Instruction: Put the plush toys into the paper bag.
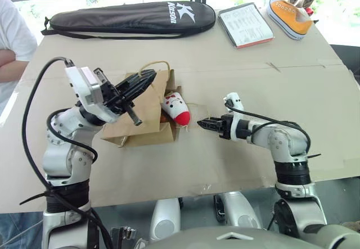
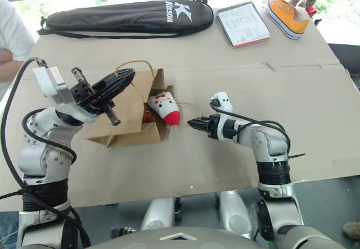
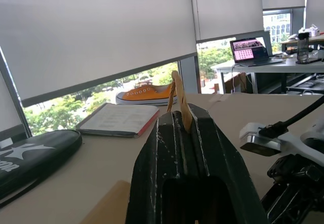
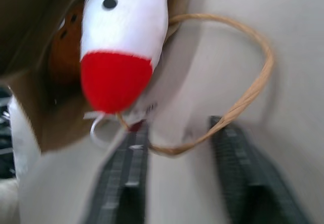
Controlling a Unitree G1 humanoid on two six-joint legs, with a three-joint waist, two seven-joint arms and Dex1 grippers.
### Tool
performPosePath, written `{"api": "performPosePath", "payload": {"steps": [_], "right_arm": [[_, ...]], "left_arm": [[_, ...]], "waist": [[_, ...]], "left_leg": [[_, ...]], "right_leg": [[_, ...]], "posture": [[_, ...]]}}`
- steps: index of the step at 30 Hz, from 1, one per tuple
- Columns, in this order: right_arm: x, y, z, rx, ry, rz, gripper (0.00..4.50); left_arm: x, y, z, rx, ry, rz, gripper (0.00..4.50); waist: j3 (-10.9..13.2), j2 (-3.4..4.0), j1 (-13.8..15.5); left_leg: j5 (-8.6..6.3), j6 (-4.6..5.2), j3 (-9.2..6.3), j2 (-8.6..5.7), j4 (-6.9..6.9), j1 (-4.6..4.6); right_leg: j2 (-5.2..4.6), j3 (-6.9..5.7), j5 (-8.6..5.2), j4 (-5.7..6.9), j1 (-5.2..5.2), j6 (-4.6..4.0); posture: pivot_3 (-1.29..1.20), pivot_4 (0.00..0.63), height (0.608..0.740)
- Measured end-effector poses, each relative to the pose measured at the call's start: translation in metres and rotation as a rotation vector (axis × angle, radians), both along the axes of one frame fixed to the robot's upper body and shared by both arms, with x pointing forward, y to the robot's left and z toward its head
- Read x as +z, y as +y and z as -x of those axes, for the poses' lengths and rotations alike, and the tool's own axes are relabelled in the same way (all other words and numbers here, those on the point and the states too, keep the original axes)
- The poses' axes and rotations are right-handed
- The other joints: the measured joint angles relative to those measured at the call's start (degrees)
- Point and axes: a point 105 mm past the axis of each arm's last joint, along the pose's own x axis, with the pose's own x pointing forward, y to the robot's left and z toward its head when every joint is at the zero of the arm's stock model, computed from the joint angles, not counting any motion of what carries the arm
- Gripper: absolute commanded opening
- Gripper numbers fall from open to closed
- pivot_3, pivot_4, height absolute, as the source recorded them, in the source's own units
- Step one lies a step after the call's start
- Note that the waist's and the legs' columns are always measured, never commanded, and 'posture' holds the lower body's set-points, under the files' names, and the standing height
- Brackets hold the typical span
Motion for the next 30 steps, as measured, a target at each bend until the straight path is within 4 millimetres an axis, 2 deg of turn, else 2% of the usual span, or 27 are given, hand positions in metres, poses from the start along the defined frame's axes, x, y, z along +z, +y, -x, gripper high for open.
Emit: {"api": "performPosePath", "payload": {"steps": [1, 5, 7, 10, 14, 17, 18, 21, 23, 28, 30], "right_arm": [[0.002, 0.001, -0.001, 0.002, -0.008, -0.01, 0.04], [0.009, 0.001, -0.003, 0.0, -0.027, -0.085, 0.04], [0.023, 0.001, -0.004, 0.001, -0.053, -0.186, 0.04], [0.057, -0.002, -0.008, 0.008, -0.142, -0.31, 0.04], [0.13, -0.007, -0.004, 0.064, -0.348, -0.448, 0.04], [0.157, -0.007, 0.003, 0.096, -0.417, -0.475, 0.04], [0.162, -0.008, 0.003, 0.099, -0.431, -0.46, 0.04], [0.196, -0.018, 0.014, 0.103, -0.547, -0.448, 0.04], [0.201, -0.021, 0.02, 0.103, -0.575, -0.438, 0.04], [0.201, -0.03, 0.017, 0.046, -0.58, -0.386, 0.04], [0.188, -0.035, 0.015, 0.023, -0.597, -0.269, 0.04]], "left_arm": [[0.0, 0.0, 0.0, -0.001, 0.002, 0.002, 0.0], [0.002, -0.001, 0.002, -0.002, 0.002, 0.017, 0.0], [0.004, -0.002, 0.003, -0.003, -0.001, 0.033, 0.0], [0.007, -0.002, 0.003, 0.001, -0.001, 0.08, 0.0], [0.023, 0.007, -0.001, 0.036, -0.022, 0.183, 0.0], [0.031, 0.014, -0.006, 0.066, -0.031, 0.233, 0.0], [0.031, 0.017, -0.01, 0.081, -0.021, 0.243, 0.0], [0.024, 0.025, -0.023, 0.142, 0.025, 0.291, 0.0], [0.023, 0.024, -0.03, 0.159, 0.049, 0.321, 0.0], [0.026, 0.019, -0.04, 0.164, 0.061, 0.327, 0.0], [0.017, 0.018, -0.045, 0.183, 0.091, 0.27, 0.0]], "waist": [[0.0, 0.0, 0.0], [0.0, 0.01, 0.1], [0.0, 0.02, 0.1], [0.0, 0.04, 0.1], [0.0, 0.06, 0.1], [0.1, 0.08, 0.2], [0.1, 0.1, 0.2], [0.1, 0.08, 0.3], [0.0, 0.02, 0.4], [0.0, 0.06, 0.3], [0.0, 0.0, 0.2]], "left_leg": [[0.0, 0.0, 0.01, 0.0, 0.0, -0.01], [0.0, 0.0, 0.0, -0.01, 0.0, -0.02], [0.0, 0.0, 0.0, -0.01, 0.0, -0.03], [0.0, 0.0, 0.0, -0.01, 0.0, -0.03], [0.0, 0.0, -0.07, -0.01, 0.0, -0.03], [0.0, 0.0, -0.08, -0.01, -0.02, -0.07], [0.0, 0.0, -0.07, -0.02, -0.01, -0.07], [0.0, 0.01, -0.06, -0.03, -0.01, -0.08], [0.0, 0.01, -0.11, -0.03, -0.01, -0.1], [0.0, 0.01, -0.04, -0.03, -0.01, -0.07], [0.0, 0.01, -0.04, -0.03, -0.06, -0.03]], "right_leg": [[-0.01, 0.01, 0.0, -0.01, 0.0, 0.0], [-0.03, 0.0, 0.0, -0.01, 0.0, 0.0], [-0.02, 0.0, 0.0, 0.0, 0.0, 0.01], [-0.03, 0.0, 0.01, 0.0, 0.0, 0.01], [-0.01, -0.05, 0.01, 0.0, 0.0, 0.01], [-0.02, -0.07, 0.0, -0.01, 0.0, 0.01], [-0.03, -0.06, 0.01, -0.01, 0.0, 0.01], [-0.04, -0.05, 0.01, -0.04, 0.01, 0.01], [-0.03, -0.09, 0.0, -0.05, 0.01, 0.01], [-0.03, -0.02, 0.01, -0.03, 0.0, 0.01], [-0.03, -0.02, 0.0, -0.06, 0.02, 0.0]], "posture": [[0.0, 0.15, 0.74], [0.0, 0.15, 0.74], [0.0, 0.15, 0.74], [0.0, 0.15, 0.74], [0.0, 0.15, 0.74], [0.0, 0.15, 0.74], [0.0, 0.15, 0.74], [0.0, 0.15, 0.74], [0.0, 0.15, 0.74], [0.0, 0.15, 0.74], [0.0, 0.15, 0.74]]}}
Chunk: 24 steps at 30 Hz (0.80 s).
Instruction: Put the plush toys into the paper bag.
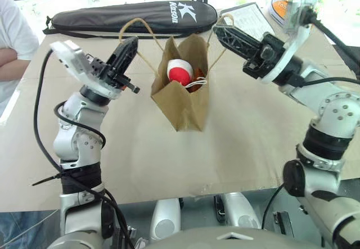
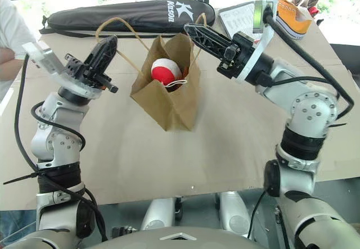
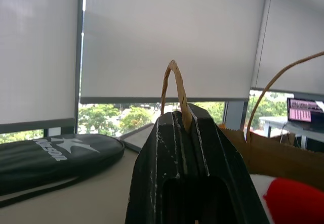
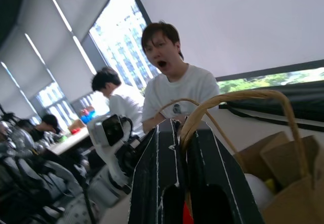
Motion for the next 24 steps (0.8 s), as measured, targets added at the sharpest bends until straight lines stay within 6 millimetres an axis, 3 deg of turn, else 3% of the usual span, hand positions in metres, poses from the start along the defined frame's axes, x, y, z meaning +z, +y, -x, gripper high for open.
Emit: {"api": "performPosePath", "payload": {"steps": [3, 8, 13, 17, 21, 24], "right_arm": [[-0.036, -0.001, -0.005, -0.014, 0.119, 0.034, 0.04], [-0.017, 0.0, 0.007, 0.006, 0.03, 0.018, 0.04], [-0.029, -0.003, 0.004, -0.033, 0.041, 0.082, 0.04], [-0.022, -0.006, 0.004, -0.04, 0.013, 0.069, 0.04], [-0.055, -0.004, 0.005, -0.053, 0.05, 0.191, 0.04], [-0.041, -0.001, 0.005, -0.052, -0.009, 0.157, 0.04]], "left_arm": [[-0.008, 0.0, -0.005, 0.003, 0.03, 0.023, 0.0], [0.005, -0.008, -0.005, -0.028, -0.03, -0.061, 0.0], [0.002, -0.014, -0.003, -0.082, -0.014, -0.045, 0.0], [0.005, -0.023, 0.007, -0.169, -0.003, 0.032, 0.0], [0.005, -0.02, 0.004, -0.136, -0.014, -0.018, 0.0], [0.015, -0.024, 0.006, -0.162, -0.057, -0.008, 0.0]], "waist": [[0.1, 0.05, 0.0], [0.1, 0.12, 0.0], [0.1, 0.1, 0.0], [0.1, 0.11, 0.0], [0.1, 0.09, 0.1], [0.1, 0.1, 0.0]], "left_leg": [[0.0, 0.0, 0.01, 0.0, 0.0, -0.08], [0.0, 0.0, 0.03, 0.0, 0.02, 0.0], [0.0, 0.0, 0.02, 0.0, 0.03, -0.05], [0.0, 0.0, 0.01, 0.0, 0.04, -0.06], [0.0, 0.0, 0.01, 0.0, 0.03, -0.04], [0.01, 0.0, 0.05, 0.0, 0.07, -0.06]], "right_leg": [[0.0, 0.01, 0.0, 0.02, -0.06, 0.0], [0.0, 0.03, 0.0, 0.01, 0.0, 0.01], [0.0, 0.02, 0.0, -0.01, -0.02, 0.01], [-0.01, 0.03, 0.01, 0.01, -0.03, 0.02], [0.01, 0.03, -0.01, 0.01, -0.02, 0.01], [0.01, 0.06, 0.01, 0.0, -0.04, 0.03]], "posture": [[0.0, 0.15, 0.74], [0.0, 0.15, 0.74], [0.0, 0.15, 0.74], [0.0, 0.15, 0.74], [0.0, 0.15, 0.74], [0.0, 0.15, 0.74]]}}
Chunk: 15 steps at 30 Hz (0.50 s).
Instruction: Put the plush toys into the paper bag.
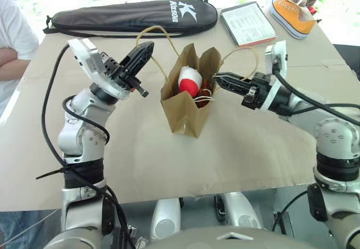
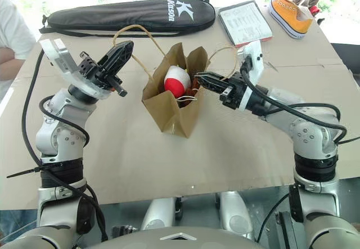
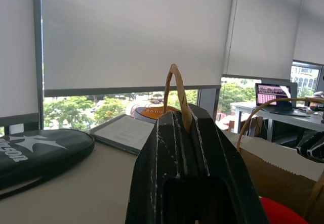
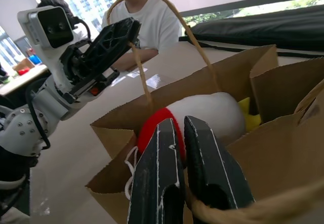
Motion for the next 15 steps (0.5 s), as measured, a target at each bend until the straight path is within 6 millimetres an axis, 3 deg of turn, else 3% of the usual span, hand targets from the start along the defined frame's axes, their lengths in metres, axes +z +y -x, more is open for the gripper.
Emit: {"api": "performPosePath", "payload": {"steps": [1, 2, 4, 6, 8, 9, 11, 13, 15], "right_arm": [[0.003, 0.0, 0.0, -0.001, -0.007, -0.017, 0.04], [0.024, -0.002, -0.003, 0.001, -0.014, -0.148, 0.04], [0.045, -0.004, -0.001, 0.007, -0.056, -0.196, 0.04], [0.042, -0.012, -0.004, -0.048, -0.092, -0.105, 0.04], [0.023, -0.022, -0.012, -0.103, -0.04, -0.056, 0.04], [0.004, -0.032, -0.02, -0.144, 0.029, -0.054, 0.04], [-0.015, -0.049, -0.029, -0.207, 0.098, -0.035, 0.04], [-0.01, -0.064, -0.034, -0.259, 0.083, -0.031, 0.04], [0.011, -0.062, -0.031, -0.242, 0.014, -0.066, 0.04]], "left_arm": [[0.002, 0.0, 0.0, -0.002, -0.005, 0.013, 0.0], [0.017, 0.004, -0.002, 0.008, -0.032, 0.096, 0.0], [0.037, 0.007, -0.004, 0.024, -0.087, 0.093, 0.0], [0.042, 0.015, -0.004, 0.069, -0.118, -0.002, 0.0], [0.027, 0.025, -0.01, 0.109, -0.078, -0.043, 0.0], [0.004, 0.04, -0.019, 0.162, 0.0, -0.062, 0.0], [-0.021, 0.057, -0.027, 0.215, 0.1, -0.052, 0.0], [-0.028, 0.066, -0.03, 0.247, 0.121, -0.032, 0.0], [-0.012, 0.062, -0.03, 0.236, 0.06, -0.02, 0.0]], "waist": [[0.0, 0.0, 0.0], [0.1, -0.07, 0.1], [0.1, -0.07, 0.1], [-0.1, 0.0, 0.2], [-0.1, -0.03, 0.3], [-0.1, -0.01, 0.2], [0.1, -0.01, 0.2], [0.2, -0.02, 0.2], [0.2, -0.02, 0.3]], "left_leg": [[0.0, 0.0, 0.0, 0.0, 0.0, 0.01], [0.0, 0.0, -0.08, 0.02, 0.03, -0.03], [0.0, 0.0, -0.14, 0.02, 0.05, -0.02], [-0.01, 0.02, -0.06, -0.02, -0.05, 0.04], [-0.05, 0.07, 0.01, -0.03, -0.09, 0.06], [-0.06, 0.1, 0.03, -0.03, -0.09, 0.06], [-0.06, 0.1, 0.07, -0.02, -0.06, -0.09], [-0.05, 0.09, 0.03, -0.01, 0.01, -0.24], [-0.05, 0.09, 0.02, 0.0, 0.03, -0.21]], "right_leg": [[-0.01, 0.0, 0.0, -0.01, 0.01, 0.0], [0.02, -0.06, 0.0, 0.04, 0.0, 0.0], [0.07, -0.09, 0.0, 0.04, 0.03, 0.0], [0.0, -0.06, -0.01, -0.05, 0.07, -0.01], [-0.03, -0.02, -0.02, -0.09, 0.07, -0.01], [-0.03, 0.0, -0.02, -0.08, 0.06, -0.02], [-0.03, 0.02, -0.01, -0.06, -0.09, -0.01], [-0.02, 0.0, 0.0, -0.02, -0.22, 0.0], [-0.02, 0.0, 0.01, 0.0, -0.2, 0.01]], "posture": [[0.0, 0.15, 0.74], [0.0, 0.15, 0.74], [0.0, 0.15, 0.74], [0.0, 0.15, 0.74], [0.0, 0.15, 0.74], [0.0, 0.15, 0.74], [0.0, 0.15, 0.74], [0.0, 0.15, 0.74], [0.0, 0.15, 0.74]]}}
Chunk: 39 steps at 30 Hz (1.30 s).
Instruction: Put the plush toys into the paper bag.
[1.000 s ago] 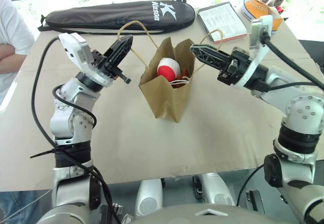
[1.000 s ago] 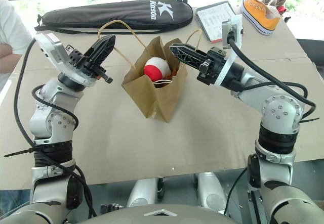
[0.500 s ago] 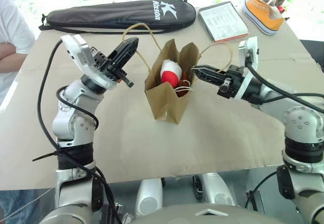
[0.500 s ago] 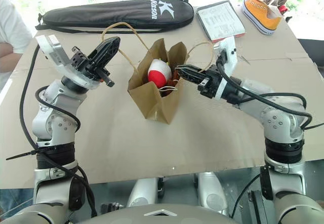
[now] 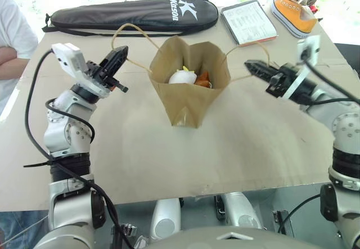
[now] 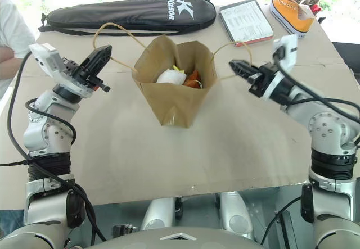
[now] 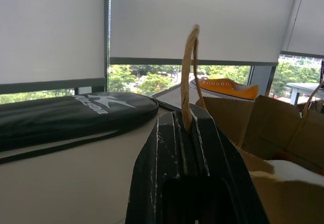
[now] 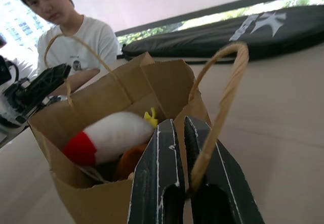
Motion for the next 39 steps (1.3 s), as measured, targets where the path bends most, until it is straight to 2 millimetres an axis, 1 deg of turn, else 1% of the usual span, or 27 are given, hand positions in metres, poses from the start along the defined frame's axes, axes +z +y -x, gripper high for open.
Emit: {"api": "performPosePath", "payload": {"steps": [1, 3, 4, 6, 7, 8, 10, 13, 14, 15, 16, 17, 19, 20, 21, 23, 25, 26, 27, 28, 30, 31, 32, 33, 35, 37, 39], "right_arm": [[0.014, 0.008, 0.006, 0.036, -0.054, -0.014, 0.04], [0.021, 0.019, 0.014, 0.076, -0.1, 0.016, 0.04], [0.015, 0.022, 0.015, 0.08, -0.101, 0.046, 0.04], [-0.024, 0.03, 0.014, 0.093, 0.003, 0.104, 0.04], [-0.031, 0.032, 0.014, 0.095, 0.026, 0.109, 0.04], [-0.034, 0.034, 0.014, 0.1, 0.037, 0.11, 0.04], [-0.027, 0.036, 0.015, 0.102, 0.002, 0.118, 0.04], [-0.017, 0.037, 0.017, 0.107, -0.055, 0.143, 0.78], [-0.017, 0.038, 0.019, 0.125, -0.061, 0.152, 1.15], [-0.017, 0.038, 0.02, 0.134, -0.062, 0.153, 1.59], [-0.017, 0.038, 0.022, 0.144, -0.064, 0.155, 1.81], [-0.019, 0.036, 0.028, 0.169, -0.066, 0.183, 1.81], [-0.025, 0.026, 0.039, 0.193, -0.047, 0.239, 1.81], [-0.027, 0.02, 0.041, 0.188, -0.036, 0.251, 1.81], [-0.028, 0.017, 0.041, 0.183, -0.032, 0.254, 1.81], [-0.032, 0.017, 0.041, 0.186, -0.024, 0.282, 1.81], [-0.044, 0.022, 0.036, 0.173, -0.021, 0.343, 1.27], [-0.054, 0.024, 0.03, 0.164, -0.005, 0.376, 1.03], [-0.062, 0.029, 0.022, 0.154, 0.001, 0.387, 0.4], [-0.069, 0.033, 0.015, 0.141, 0.005, 0.399, 0.02], [-0.079, 0.041, -0.001, 0.12, -0.005, 0.446, 0.02], [-0.086, 0.051, -0.017, 0.096, -0.036, 0.495, 0.02], [-0.088, 0.055, -0.023, 0.085, -0.051, 0.51, 0.02], [-0.09, 0.063, -0.034, 0.07, -0.072, 0.526, 0.02], [-0.092, 0.079, -0.048, 0.059, -0.096, 0.527, 0.02], [-0.093, 0.098, -0.053, 0.1, -0.12, 0.506, 0.02], [-0.09, 0.115, -0.051, 0.161, -0.145, 0.47, 0.02]], "left_arm": [[0.013, -0.007, 0.002, -0.021, -0.051, -0.004, 0.0], [0.025, -0.015, 0.006, -0.047, -0.1, -0.018, 0.0], [0.024, -0.017, 0.006, -0.05, -0.1, -0.035, 0.0], [0.003, -0.027, 0.004, -0.079, -0.034, -0.07, 0.0], [-0.003, -0.029, 0.003, -0.086, -0.016, -0.068, 0.0], [-0.008, -0.033, 0.003, -0.099, 0.001, -0.071, 0.0], [-0.007, -0.036, 0.002, -0.107, -0.003, -0.079, 0.0], [0.004, -0.038, 0.002, -0.113, -0.032, -0.087, 0.0], [0.005, -0.037, 0.003, -0.125, -0.027, -0.105, 0.0], [0.005, -0.037, 0.004, -0.138, -0.021, -0.111, 0.35], [0.005, -0.036, 0.005, -0.155, -0.014, -0.112, 0.69], [0.003, -0.037, 0.009, -0.203, 0.028, -0.089, 0.99], [-0.005, -0.024, 0.019, -0.212, 0.121, -0.068, 1.74], [-0.008, -0.016, 0.022, -0.202, 0.162, -0.055, 2.16], [-0.009, -0.013, 0.024, -0.199, 0.18, -0.04, 2.44], [-0.011, -0.007, 0.032, -0.203, 0.241, -0.019, 3.42], [-0.018, -0.004, 0.039, -0.204, 0.291, -0.027, 4.34], [-0.025, -0.003, 0.043, -0.205, 0.323, -0.037, 4.48], [-0.033, -0.002, 0.048, -0.207, 0.359, -0.055, 4.5], [-0.042, -0.004, 0.052, -0.219, 0.391, -0.065, 4.5], [-0.051, -0.011, 0.056, -0.234, 0.42, -0.071, 4.5], [-0.056, -0.018, 0.058, -0.22, 0.427, -0.084, 4.5], [-0.058, -0.022, 0.057, -0.216, 0.429, -0.091, 4.5], [-0.062, -0.026, 0.055, -0.184, 0.431, -0.103, 4.5], [-0.07, -0.036, 0.051, -0.152, 0.435, -0.111, 4.5], [-0.076, -0.046, 0.048, -0.13, 0.442, -0.113, 4.5], [-0.079, -0.053, 0.046, -0.118, 0.443, -0.122, 4.5]], "waist": [[0.0, 0.0, 0.0], [-0.1, -0.02, 0.0], [-0.1, -0.03, 0.0], [-0.2, -0.03, 0.1], [-0.2, -0.03, 0.1], [-0.1, -0.03, 0.1], [-0.1, -0.02, 0.0], [-0.1, -0.03, 0.0], [-0.1, -0.03, 0.0], [-0.1, -0.02, 0.0], [-0.1, -0.03, 0.0], [-0.1, -0.03, 0.0], [-0.1, -0.03, -0.1], [-0.1, -0.03, -0.3], [-0.1, -0.03, -0.3], [-0.1, -0.03, -0.4], [-0.1, -0.02, -0.6], [-0.1, -0.01, -0.5], [-0.1, -0.05, -0.7], [-0.1, -0.01, -0.7], [-0.1, -0.01, -0.5], [-0.1, -0.02, -0.4], [-0.1, -0.01, -0.2], [-0.1, -0.02, -0.1], [-0.1, -0.02, -0.1], [-0.1, -0.04, 0.0], [-0.1, -0.03, 0.0]], "left_leg": [[0.0, 0.0, -0.01, 0.0, 0.0, 0.03], [-0.01, 0.0, -0.01, 0.0, -0.06, 0.21], [-0.02, 0.01, 0.0, 0.0, -0.08, 0.23], [-0.03, 0.03, 0.03, -0.01, -0.11, 0.21], [-0.03, 0.03, 0.05, -0.01, -0.09, 0.18], [-0.02, 0.03, 0.04, -0.01, -0.03, 0.09], [-0.02, 0.03, 0.05, -0.01, 0.0, 0.13], [-0.02, 0.03, 0.02, 0.0, 0.0, 0.22], [-0.02, 0.03, 0.03, 0.0, -0.01, 0.21], [-0.02, 0.03, 0.03, 0.0, -0.03, 0.21], [-0.02, 0.03, 0.03, 0.0, -0.03, 0.2], [-0.03, 0.03, 0.02, 0.01, -0.05, 0.16], [-0.03, 0.03, 0.02, 0.01, -0.07, 0.17], [-0.03, 0.03, 0.02, 0.01, -0.07, 0.19], [-0.03, 0.03, 0.02, 0.02, -0.07, 0.21], [-0.03, 0.03, -0.01, 0.04, -0.06, 0.28], [-0.03, 0.03, 0.01, 0.04, -0.05, 0.34], [-0.02, 0.03, 0.03, 0.04, -0.05, 0.34], [-0.03, 0.02, 0.1, 0.04, -0.04, 0.37], [-0.02, 0.02, 0.13, 0.03, -0.04, 0.34], [-0.02, 0.02, 0.18, 0.02, -0.01, 0.3], [-0.02, 0.02, 0.18, 0.01, 0.01, 0.29], [-0.02, 0.02, 0.18, -0.01, 0.02, 0.26], [-0.02, 0.02, 0.21, -0.02, 0.02, 0.28], [-0.02, 0.02, 0.21, -0.02, 0.02, 0.24], [-0.03, 0.02, 0.19, -0.01, -0.01, 0.22], [-0.03, 0.02, 0.16, 0.01, -0.06, 0.22]], "right_leg": [[0.01, -0.01, 0.0, 0.0, 0.05, 0.0], [0.0, -0.01, -0.01, -0.07, 0.23, 0.0], [0.0, 0.0, -0.02, -0.08, 0.24, -0.01], [-0.02, 0.01, -0.02, -0.08, 0.22, -0.01], [-0.02, 0.03, -0.02, -0.06, 0.19, -0.01], [-0.02, 0.03, -0.01, -0.02, 0.12, -0.01], [-0.01, 0.04, 0.0, 0.01, 0.12, 0.0], [0.0, 0.02, -0.01, 0.0, 0.2, 0.0], [0.0, 0.02, -0.01, -0.01, 0.2, -0.01], [0.0, 0.02, -0.01, -0.01, 0.2, -0.01], [0.0, 0.02, -0.01, -0.03, 0.19, -0.01], [-0.02, 0.02, -0.02, -0.05, 0.18, 0.0], [-0.04, 0.01, -0.02, -0.06, 0.19, 0.0], [-0.04, 0.01, -0.02, -0.05, 0.19, 0.0], [-0.03, 0.01, -0.03, -0.04, 0.19, 0.0], [-0.01, 0.0, -0.07, 0.0, 0.21, 0.05], [-0.01, 0.01, -0.14, 0.01, 0.21, 0.11], [-0.03, 0.01, -0.18, 0.01, 0.2, 0.03], [-0.03, 0.06, -0.21, 0.01, 0.2, -0.08], [-0.05, 0.07, -0.17, 0.01, 0.19, -0.17], [-0.06, 0.11, -0.15, 0.0, 0.16, -0.21], [-0.06, 0.11, -0.14, -0.01, 0.16, -0.21], [-0.08, 0.11, -0.14, 0.0, 0.15, -0.21], [-0.08, 0.13, -0.11, 0.01, 0.17, -0.18], [-0.06, 0.14, 0.0, 0.01, 0.15, -0.03], [-0.04, 0.13, 0.0, 0.01, 0.14, -0.03], [-0.03, 0.1, 0.0, 0.01, 0.13, -0.03]], "posture": [[0.0, 0.15, 0.74], [0.0, 0.15, 0.74], [0.0, 0.15, 0.74], [0.0, 0.15, 0.74], [0.0, 0.15, 0.74], [0.0, 0.15, 0.74], [0.0, 0.15, 0.74], [0.0, 0.15, 0.74], [0.0, 0.15, 0.74], [0.0, 0.15, 0.74], [0.0, 0.15, 0.74], [0.0, 0.15, 0.74], [0.0, 0.15, 0.74], [0.0, 0.15, 0.74], [0.0, 0.15, 0.74], [0.0, 0.15, 0.74], [0.0, 0.15, 0.74], [0.0, 0.15, 0.74], [0.0, 0.15, 0.74], [0.0, 0.15, 0.74], [0.0, 0.15, 0.74], [0.0, 0.15, 0.74], [0.0, 0.15, 0.74], [0.0, 0.15, 0.74], [0.0, 0.15, 0.74], [0.0, 0.15, 0.74], [0.0, 0.15, 0.74]]}}
